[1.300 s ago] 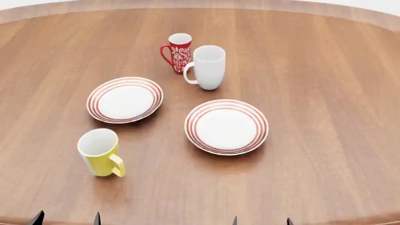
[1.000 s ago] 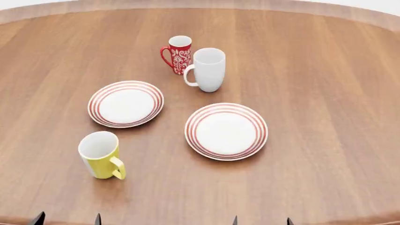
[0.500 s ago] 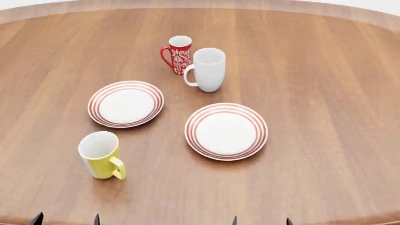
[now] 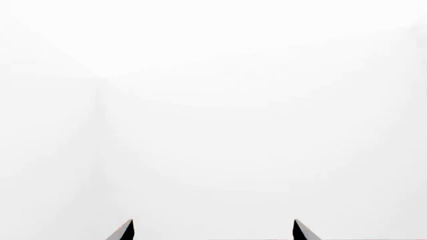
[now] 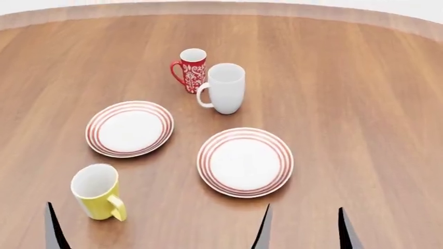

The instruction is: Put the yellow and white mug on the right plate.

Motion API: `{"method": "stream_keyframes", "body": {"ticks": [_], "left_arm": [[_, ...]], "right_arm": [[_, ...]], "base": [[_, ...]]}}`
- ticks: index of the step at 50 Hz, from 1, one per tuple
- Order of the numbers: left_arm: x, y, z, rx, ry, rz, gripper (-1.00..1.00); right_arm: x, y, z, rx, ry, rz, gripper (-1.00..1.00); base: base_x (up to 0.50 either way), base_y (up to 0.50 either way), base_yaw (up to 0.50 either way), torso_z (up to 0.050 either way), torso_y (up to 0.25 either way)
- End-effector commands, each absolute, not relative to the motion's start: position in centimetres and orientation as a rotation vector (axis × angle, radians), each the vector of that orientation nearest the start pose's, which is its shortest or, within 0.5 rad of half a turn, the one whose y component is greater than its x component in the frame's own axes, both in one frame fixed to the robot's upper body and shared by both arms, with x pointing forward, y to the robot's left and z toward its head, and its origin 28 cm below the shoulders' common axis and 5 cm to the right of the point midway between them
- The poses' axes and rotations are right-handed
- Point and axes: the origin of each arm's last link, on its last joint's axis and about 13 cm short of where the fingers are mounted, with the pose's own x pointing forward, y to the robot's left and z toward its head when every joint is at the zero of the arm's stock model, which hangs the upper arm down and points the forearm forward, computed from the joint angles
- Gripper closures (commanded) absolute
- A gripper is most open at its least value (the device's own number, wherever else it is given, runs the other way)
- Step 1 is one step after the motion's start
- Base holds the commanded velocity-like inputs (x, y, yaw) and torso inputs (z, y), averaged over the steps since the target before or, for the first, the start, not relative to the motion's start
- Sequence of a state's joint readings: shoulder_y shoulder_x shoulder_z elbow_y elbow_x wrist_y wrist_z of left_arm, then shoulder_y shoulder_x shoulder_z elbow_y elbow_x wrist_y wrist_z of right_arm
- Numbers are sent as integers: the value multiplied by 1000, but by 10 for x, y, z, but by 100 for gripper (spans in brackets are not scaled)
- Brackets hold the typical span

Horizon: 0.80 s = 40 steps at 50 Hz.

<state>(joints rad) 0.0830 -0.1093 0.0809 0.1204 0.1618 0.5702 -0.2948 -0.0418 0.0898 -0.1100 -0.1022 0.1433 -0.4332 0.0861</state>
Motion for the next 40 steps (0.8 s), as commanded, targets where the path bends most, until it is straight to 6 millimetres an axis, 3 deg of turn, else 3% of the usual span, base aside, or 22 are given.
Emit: {"method": "stream_keyframes", "body": {"ticks": [1, 31, 40], "left_arm": [[186, 206, 66, 165, -738, 120, -100], [184, 204, 62, 173, -731, 98, -100], [184, 204, 62, 176, -735, 94, -100]], "right_arm": [[200, -93, 59, 91, -544, 47, -100], [196, -86, 53, 52, -493, 161, -100], [196, -85, 51, 39, -470, 182, -100]], "base": [[500, -105, 0, 0, 0], [497, 5, 0, 0, 0], [148, 48, 0, 0, 0]]}}
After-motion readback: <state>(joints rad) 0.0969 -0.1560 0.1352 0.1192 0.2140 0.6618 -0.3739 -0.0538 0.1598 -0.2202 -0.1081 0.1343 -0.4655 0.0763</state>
